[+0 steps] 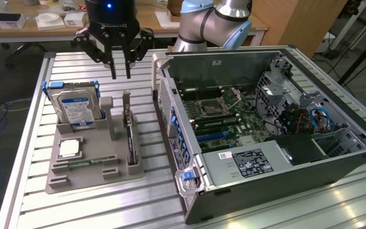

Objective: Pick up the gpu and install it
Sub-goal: 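Pick up the gpu and move the gpu toward the slot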

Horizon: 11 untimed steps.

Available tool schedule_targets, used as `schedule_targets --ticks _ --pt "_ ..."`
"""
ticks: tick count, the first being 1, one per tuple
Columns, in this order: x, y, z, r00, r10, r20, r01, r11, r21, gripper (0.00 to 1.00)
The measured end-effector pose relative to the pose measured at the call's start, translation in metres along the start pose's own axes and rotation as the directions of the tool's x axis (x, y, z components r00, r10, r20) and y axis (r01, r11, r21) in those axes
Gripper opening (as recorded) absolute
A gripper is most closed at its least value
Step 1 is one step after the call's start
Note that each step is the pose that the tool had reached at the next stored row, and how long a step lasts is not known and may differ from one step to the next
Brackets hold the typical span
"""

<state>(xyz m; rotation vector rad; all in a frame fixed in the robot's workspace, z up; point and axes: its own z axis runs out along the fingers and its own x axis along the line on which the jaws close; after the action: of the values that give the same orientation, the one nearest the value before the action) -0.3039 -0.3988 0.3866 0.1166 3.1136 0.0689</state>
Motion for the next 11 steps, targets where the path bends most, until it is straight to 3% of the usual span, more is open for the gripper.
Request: schedule_targets --ticks 1,3,6,7,11 --pt "0.0 0.0 0.0 1.0 0.0 0.0 0.0 1.0 0.0 0.35" --pt "0.0 0.0 0.0 1.0 0.0 0.0 0.0 1.0 0.0 0.47" --pt "0.0 0.0 0.0 1.0 0.0 0.0 0.0 1.0 0.0 0.53" --pt "0.0 0.0 0.0 1.0 0.0 0.0 0.0 1.0 0.0 0.59" --pt "0.0 0.0 0.0 1.0 0.0 0.0 0.0 1.0 0.0 0.59"
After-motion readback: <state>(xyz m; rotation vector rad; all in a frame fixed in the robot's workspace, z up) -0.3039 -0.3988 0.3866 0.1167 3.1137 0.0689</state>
